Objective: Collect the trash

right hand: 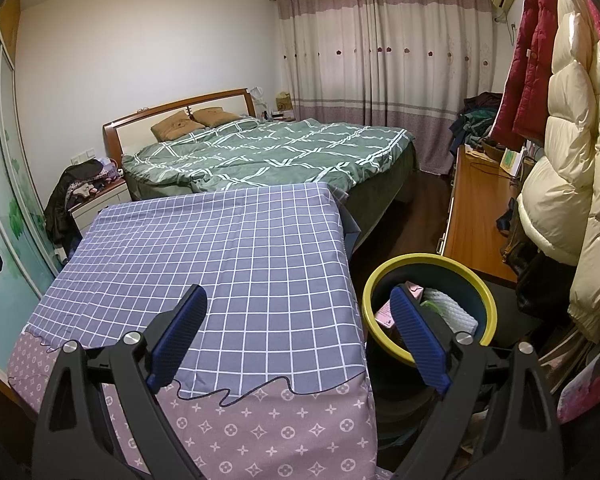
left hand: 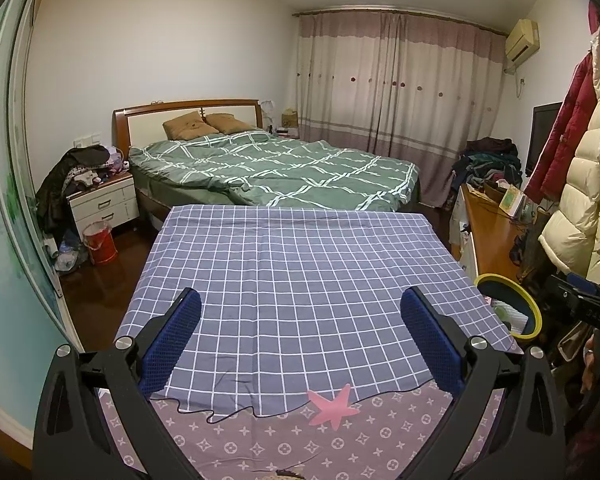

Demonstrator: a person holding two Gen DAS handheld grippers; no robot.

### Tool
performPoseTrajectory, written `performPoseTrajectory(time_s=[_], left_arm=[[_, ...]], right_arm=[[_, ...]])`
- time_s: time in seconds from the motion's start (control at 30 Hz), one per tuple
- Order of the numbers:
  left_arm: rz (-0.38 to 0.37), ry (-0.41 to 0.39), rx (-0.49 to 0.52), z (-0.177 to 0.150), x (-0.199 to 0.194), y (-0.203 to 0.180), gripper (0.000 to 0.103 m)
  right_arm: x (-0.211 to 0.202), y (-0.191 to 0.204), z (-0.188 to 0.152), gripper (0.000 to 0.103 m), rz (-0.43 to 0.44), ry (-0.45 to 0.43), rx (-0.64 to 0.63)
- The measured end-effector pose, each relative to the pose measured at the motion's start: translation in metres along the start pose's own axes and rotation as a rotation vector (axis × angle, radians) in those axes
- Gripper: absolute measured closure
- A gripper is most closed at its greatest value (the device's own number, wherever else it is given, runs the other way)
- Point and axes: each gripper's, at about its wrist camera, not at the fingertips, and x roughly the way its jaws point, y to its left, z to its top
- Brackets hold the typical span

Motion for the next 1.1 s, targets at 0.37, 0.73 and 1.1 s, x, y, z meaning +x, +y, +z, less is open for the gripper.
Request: performPoseTrajectory(time_s=[0.37,0.73,1.1], left_arm=[[-0.004,0.0,0.0,-0.001,-0.001,0.001,0.005],[-0.01,-0.011,0.005,0.0,-0.003,0.001,0.005],[-0.002,0.085,-0.038,0.019,0.06,0.021,0.005]], right_arm=[[0.001,0.001,-0.001,0.015,-0.001,0.002,0.002],[0.001,0.001,0.0,0.014,0.0,0.003,0.002],[0.064,0.03,0.012,0.01,0.045,0.09,-0.066]])
